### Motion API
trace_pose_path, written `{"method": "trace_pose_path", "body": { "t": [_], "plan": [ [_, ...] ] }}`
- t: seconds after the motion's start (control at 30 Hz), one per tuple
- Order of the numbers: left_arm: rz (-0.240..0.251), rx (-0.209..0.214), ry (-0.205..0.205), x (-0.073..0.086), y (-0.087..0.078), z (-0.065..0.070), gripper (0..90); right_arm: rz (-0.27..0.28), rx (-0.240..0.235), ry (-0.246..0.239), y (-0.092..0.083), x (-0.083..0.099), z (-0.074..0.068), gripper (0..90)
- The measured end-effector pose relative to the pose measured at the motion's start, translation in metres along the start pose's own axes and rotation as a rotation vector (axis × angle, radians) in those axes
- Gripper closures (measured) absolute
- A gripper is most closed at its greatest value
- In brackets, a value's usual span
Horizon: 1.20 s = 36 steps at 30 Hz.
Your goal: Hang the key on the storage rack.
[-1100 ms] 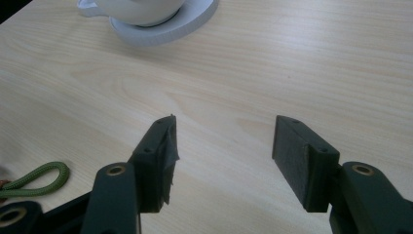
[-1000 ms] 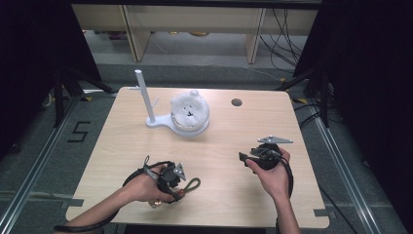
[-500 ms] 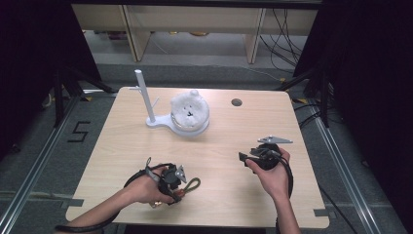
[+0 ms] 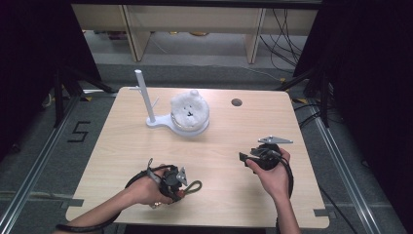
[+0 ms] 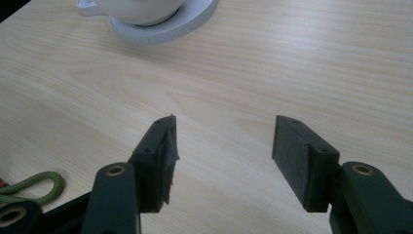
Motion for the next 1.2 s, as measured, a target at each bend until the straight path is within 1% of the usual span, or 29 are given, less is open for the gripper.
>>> {"method": "trace_pose_path", "body": {
  "t": [0.03,0.07,0.1,0.17,0.27,0.3,0.4,0.43,0.47,0.5,0.53,0.57,0.63,0.7,0.73,0.77,0.8,0.83,0.87,0.9,0.93,0.97,1.0,1.03,1.07,1.1,1.13,1.17,1.2],
  "plan": [
    [0.001,-0.001,0.004,0.000,0.000,0.000,65.7,0.003,-0.005,0.000,0.001,0.000,0.000,43.2],
    [0.004,-0.001,0.005,0.000,0.000,0.000,66.1,-0.004,0.002,0.017,0.000,0.001,-0.001,43.2],
    [0.005,-0.004,0.009,0.000,0.000,0.001,66.4,0.006,0.006,-0.013,0.000,0.000,0.001,43.2],
    [0.008,-0.010,0.017,0.001,0.000,0.001,66.8,0.005,0.006,-0.010,0.000,0.000,0.001,43.2],
    [0.023,-0.012,0.009,0.002,-0.001,0.002,67.2,0.012,0.001,-0.017,0.000,-0.001,0.002,43.2],
    [0.025,-0.013,0.007,0.003,-0.001,0.002,67.3,0.001,-0.006,0.024,-0.001,0.001,-0.001,43.3],
    [0.041,-0.019,-0.007,0.006,-0.001,0.002,67.4,0.000,-0.005,0.030,-0.001,0.001,0.000,43.2],
    [0.051,-0.024,-0.012,0.007,-0.002,0.002,67.5,0.014,-0.009,0.049,0.000,0.001,0.000,43.3],
    [0.062,-0.024,-0.015,0.008,-0.002,0.002,67.5,0.012,-0.007,0.030,0.000,0.000,0.001,43.3],
    [0.071,-0.027,-0.019,0.009,-0.003,0.001,67.5,0.020,0.003,-0.011,0.000,-0.001,0.004,43.3],
    [0.093,-0.031,-0.035,0.010,-0.003,0.002,67.5,0.000,0.004,0.035,-0.001,0.001,0.002,43.3],
    [0.112,-0.036,-0.041,0.011,-0.004,0.001,67.5,0.009,-0.006,0.038,0.000,0.002,0.002,43.3],
    [0.146,-0.047,-0.057,0.014,-0.007,0.000,67.5,0.011,-0.005,0.044,0.000,0.002,0.002,43.4],
    [0.169,-0.062,-0.072,0.017,-0.010,-0.001,67.6,0.011,-0.001,0.046,0.001,0.003,0.002,43.4],
    [0.190,-0.068,-0.092,0.018,-0.012,0.000,67.5,0.019,0.008,0.009,0.001,0.001,0.005,43.4],
    [0.235,-0.076,-0.132,0.018,-0.012,0.001,67.6,0.005,0.006,0.045,0.000,0.003,0.002,43.4],
    [0.247,-0.084,-0.141,0.020,-0.014,0.000,67.6,0.008,0.006,0.043,0.001,0.003,0.002,43.4],
    [0.250,-0.092,-0.141,0.022,-0.016,-0.001,67.6,0.009,0.014,0.040,0.001,0.003,0.003,43.4],
    [0.254,-0.100,-0.138,0.024,-0.019,-0.002,67.6,0.017,0.006,0.043,0.002,0.003,0.002,43.4],
    [0.265,-0.104,-0.154,0.026,-0.020,-0.003,67.5,0.015,-0.007,0.047,0.002,0.003,0.002,43.4],
    [0.266,-0.112,-0.138,0.028,-0.023,-0.005,67.5,0.016,-0.003,0.048,0.002,0.003,0.002,43.4],
    [0.299,-0.122,-0.169,0.028,-0.023,-0.004,67.5,0.016,-0.005,0.048,0.002,0.003,0.002,43.4],
    [0.288,-0.124,-0.150,0.032,-0.026,-0.006,67.5,0.015,-0.007,0.048,0.002,0.003,0.002,43.4],
    [0.299,-0.131,-0.153,0.034,-0.028,-0.006,67.5,0.017,-0.003,0.048,0.002,0.003,0.002,43.4],
    [0.317,-0.137,-0.169,0.035,-0.029,-0.006,67.5,0.018,-0.005,0.048,0.002,0.003,0.002,43.4],
    [0.331,-0.148,-0.166,0.037,-0.030,-0.007,67.5,0.018,-0.005,0.047,0.002,0.003,0.002,43.4],
    [0.364,-0.150,-0.205,0.037,-0.030,-0.005,67.6,0.015,-0.004,0.046,0.002,0.003,0.002,43.4],
    [0.389,-0.166,-0.215,0.038,-0.031,-0.006,67.6,0.010,0.000,0.045,0.002,0.003,0.003,43.4],
    [0.412,-0.178,-0.236,0.039,-0.032,-0.006,67.6,0.007,0.005,0.045,0.001,0.003,0.003,43.4]
  ]
}}
Point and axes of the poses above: each handheld gripper's, and its own axes: y roughly forward along the jaws, x roughly out of its underside, z roughly to its right, the point moved 3 cm from there along y, roughly forward along the jaws, and after that the axes turned 11 degrees about y, right-handed, at the moved point
